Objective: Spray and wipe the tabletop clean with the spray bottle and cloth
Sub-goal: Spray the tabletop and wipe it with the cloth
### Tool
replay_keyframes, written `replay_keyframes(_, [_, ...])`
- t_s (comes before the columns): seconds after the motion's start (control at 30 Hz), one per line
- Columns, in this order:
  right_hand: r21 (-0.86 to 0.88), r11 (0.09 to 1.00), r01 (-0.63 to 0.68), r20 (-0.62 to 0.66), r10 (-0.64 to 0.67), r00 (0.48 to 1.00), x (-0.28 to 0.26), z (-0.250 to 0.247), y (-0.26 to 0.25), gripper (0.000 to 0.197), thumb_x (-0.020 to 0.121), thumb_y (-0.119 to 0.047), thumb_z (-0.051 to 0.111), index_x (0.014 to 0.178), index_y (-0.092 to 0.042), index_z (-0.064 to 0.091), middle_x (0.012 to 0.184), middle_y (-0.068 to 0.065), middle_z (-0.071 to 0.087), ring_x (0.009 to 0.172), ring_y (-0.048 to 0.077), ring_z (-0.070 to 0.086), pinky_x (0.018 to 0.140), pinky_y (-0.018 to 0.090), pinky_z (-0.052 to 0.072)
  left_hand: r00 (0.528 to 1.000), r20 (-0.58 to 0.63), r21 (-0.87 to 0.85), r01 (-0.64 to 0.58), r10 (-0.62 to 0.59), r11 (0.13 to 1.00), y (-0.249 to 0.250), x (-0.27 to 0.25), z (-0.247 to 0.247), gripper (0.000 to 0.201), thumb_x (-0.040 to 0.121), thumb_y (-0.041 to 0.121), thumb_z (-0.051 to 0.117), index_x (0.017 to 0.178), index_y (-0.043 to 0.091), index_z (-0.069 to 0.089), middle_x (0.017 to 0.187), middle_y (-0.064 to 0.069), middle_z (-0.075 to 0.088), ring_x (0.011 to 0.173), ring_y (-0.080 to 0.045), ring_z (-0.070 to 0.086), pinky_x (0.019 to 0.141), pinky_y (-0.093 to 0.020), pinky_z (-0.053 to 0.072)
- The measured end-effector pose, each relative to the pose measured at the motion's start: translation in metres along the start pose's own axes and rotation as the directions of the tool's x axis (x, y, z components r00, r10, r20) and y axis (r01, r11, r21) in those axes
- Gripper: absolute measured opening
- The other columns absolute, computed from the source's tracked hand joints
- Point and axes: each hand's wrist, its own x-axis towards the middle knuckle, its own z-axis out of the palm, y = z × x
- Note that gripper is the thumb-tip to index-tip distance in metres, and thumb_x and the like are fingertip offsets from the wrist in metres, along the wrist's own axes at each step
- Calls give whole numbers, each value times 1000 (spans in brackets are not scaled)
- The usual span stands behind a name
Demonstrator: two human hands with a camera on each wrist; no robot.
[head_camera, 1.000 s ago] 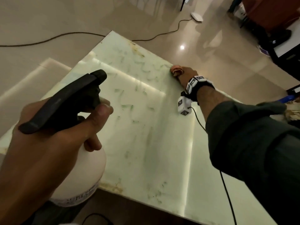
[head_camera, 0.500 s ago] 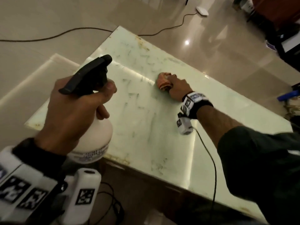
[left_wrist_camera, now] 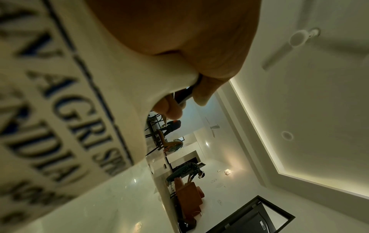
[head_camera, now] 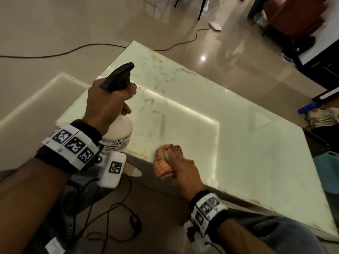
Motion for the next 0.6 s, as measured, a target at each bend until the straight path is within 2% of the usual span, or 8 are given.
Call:
replay_keyframes(0.1, [87, 996, 10, -56, -5, 998, -33, 21, -7, 62, 89, -33, 54, 147, -33, 31, 155, -3, 29, 143, 19, 29, 114, 40, 30, 1000, 3, -13, 5, -5, 1000, 2, -4, 2, 41, 74, 35, 74, 105, 8, 74, 98, -21, 76, 42, -18, 59, 53, -29, 47])
replay_keyframes(0.17, [114, 993, 14, -106, -2, 994, -48, 27, -14, 52, 89, -30, 49, 140, -36, 42, 147, -4, 45, 131, 20, 47, 106, 38, 40, 1000, 4, 0, 7, -7, 1000, 2, -6, 1, 38, 75, 36, 75, 104, 10, 74, 97, -20, 76, 43, -19, 60, 55, -30, 48])
replay_keyframes(0.27, [304, 952, 27, -136, 15, 991, -61, 23, -24, 42, 82, -25, 48, 122, -32, 59, 116, -8, 68, 102, 11, 64, 92, 33, 50, 1000, 4, 22, 3, -3, 1000, 0, -7, -1, 30, 78, 34, 75, 99, 12, 74, 96, -19, 77, 45, -19, 61, 59, -32, 50])
replay_keyframes(0.33, [446, 894, 39, -176, 45, 983, -65, 21, -27, 31, 85, -21, 53, 113, -28, 63, 103, -11, 71, 94, 2, 65, 89, 30, 53, 1000, -1, 27, 7, -7, 1000, -2, -7, -1, 33, 78, 35, 75, 99, 11, 74, 96, -20, 77, 45, -18, 61, 61, -33, 50])
replay_keyframes(0.43, [485, 875, -3, -296, 168, 940, -59, 4, -24, 24, 91, -15, 57, 110, -28, 63, 94, -12, 68, 86, 2, 64, 85, 22, 53, 1000, -12, 8, 12, -12, 1000, -1, -5, -3, 36, 75, 38, 74, 98, 11, 74, 96, -19, 76, 44, -18, 61, 60, -32, 50])
replay_keyframes(0.5, [418, 907, -41, -401, 225, 888, -46, -9, -20, 32, 92, -13, 56, 121, -26, 58, 100, -10, 66, 90, 8, 64, 87, 22, 51, 1000, -19, -10, 10, -11, 1000, 0, -2, -3, 33, 75, 37, 75, 97, 12, 75, 97, -16, 77, 43, -17, 60, 58, -31, 49])
replay_keyframes(0.53, [375, 925, -54, -436, 228, 871, -37, -12, -18, 38, 91, -11, 54, 127, -24, 54, 109, -5, 66, 96, 12, 64, 91, 27, 51, 1000, -23, -13, 10, -10, 1000, 0, -1, -4, 32, 75, 36, 75, 96, 12, 75, 97, -15, 77, 43, -17, 60, 58, -31, 49])
replay_keyframes(0.6, [300, 948, -108, -386, 224, 895, -16, -13, -23, 46, 92, -8, 50, 136, -21, 47, 129, 4, 59, 115, 23, 58, 102, 38, 46, 1000, -26, -11, 8, -9, 1000, 1, 1, -5, 32, 75, 36, 75, 96, 12, 75, 96, -13, 78, 43, -17, 61, 58, -32, 49])
